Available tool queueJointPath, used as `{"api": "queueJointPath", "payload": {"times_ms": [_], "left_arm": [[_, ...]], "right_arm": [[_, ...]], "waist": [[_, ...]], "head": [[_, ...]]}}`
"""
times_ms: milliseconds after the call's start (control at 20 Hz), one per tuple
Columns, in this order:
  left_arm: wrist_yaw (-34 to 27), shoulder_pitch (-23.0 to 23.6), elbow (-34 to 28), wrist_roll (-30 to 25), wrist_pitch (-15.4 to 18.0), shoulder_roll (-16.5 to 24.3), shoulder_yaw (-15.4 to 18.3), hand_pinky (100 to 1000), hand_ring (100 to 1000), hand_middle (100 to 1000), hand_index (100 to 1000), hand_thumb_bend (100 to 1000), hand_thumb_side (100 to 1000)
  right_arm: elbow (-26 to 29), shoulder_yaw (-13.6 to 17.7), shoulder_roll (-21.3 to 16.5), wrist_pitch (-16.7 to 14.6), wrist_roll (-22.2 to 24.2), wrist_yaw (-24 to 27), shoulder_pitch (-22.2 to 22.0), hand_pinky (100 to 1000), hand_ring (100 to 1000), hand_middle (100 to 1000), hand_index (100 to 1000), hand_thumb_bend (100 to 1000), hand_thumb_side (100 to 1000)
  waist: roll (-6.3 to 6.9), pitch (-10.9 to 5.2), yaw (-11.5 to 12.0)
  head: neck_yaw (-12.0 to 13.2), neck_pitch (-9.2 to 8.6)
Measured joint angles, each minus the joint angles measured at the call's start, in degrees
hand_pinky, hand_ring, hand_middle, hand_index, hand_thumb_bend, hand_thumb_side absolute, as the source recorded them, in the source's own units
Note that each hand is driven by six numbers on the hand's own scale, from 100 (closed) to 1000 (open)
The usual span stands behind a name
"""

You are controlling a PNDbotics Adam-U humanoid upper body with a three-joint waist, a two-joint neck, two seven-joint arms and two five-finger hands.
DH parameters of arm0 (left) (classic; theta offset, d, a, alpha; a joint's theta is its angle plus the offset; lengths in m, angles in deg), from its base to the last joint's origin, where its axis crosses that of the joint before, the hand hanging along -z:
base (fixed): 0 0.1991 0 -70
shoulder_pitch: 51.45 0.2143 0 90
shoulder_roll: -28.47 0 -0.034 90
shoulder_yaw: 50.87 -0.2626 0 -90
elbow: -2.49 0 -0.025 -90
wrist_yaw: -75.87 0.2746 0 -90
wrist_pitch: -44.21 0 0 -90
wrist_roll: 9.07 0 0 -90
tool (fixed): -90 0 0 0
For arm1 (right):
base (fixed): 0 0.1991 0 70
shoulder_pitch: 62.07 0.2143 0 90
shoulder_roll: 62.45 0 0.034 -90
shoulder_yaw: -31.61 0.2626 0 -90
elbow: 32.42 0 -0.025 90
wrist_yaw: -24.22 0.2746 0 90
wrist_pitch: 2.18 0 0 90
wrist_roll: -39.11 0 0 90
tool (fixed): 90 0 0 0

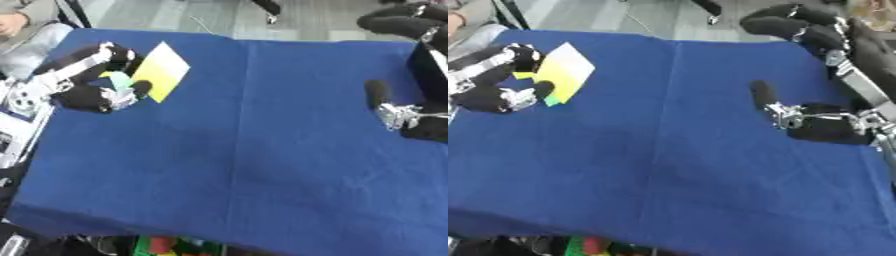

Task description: Pick up the objects with one hand, pass them to the other hand, and then place them into the box on the other side of the table.

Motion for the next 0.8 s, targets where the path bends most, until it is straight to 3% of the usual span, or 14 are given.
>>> {"api": "queueJointPath", "payload": {"times_ms": [150, 800], "left_arm": [[-0.3, -1.5, 0.0, -1.7, 0.6, 0.3, -2.0, 705, 549, 451, 627, 100, 564], [-0.9, -7.8, -0.1, -7.5, 2.2, 0.6, -9.3, 705, 553, 454, 629, 100, 555]], "right_arm": [[0.0, -1.7, 0.0, -2.0, 1.6, -0.6, 1.9, 824, 840, 845, 900, 100, 104], [-0.6, -5.7, 2.1, -8.1, 4.5, -4.8, 7.4, 830, 847, 868, 886, 275, 162]], "waist": [[0.01, 0.00, 0.1], [0.13, 0.03, 0.2]], "head": [[-0.1, 0.00], [-0.1, 0.01]]}}
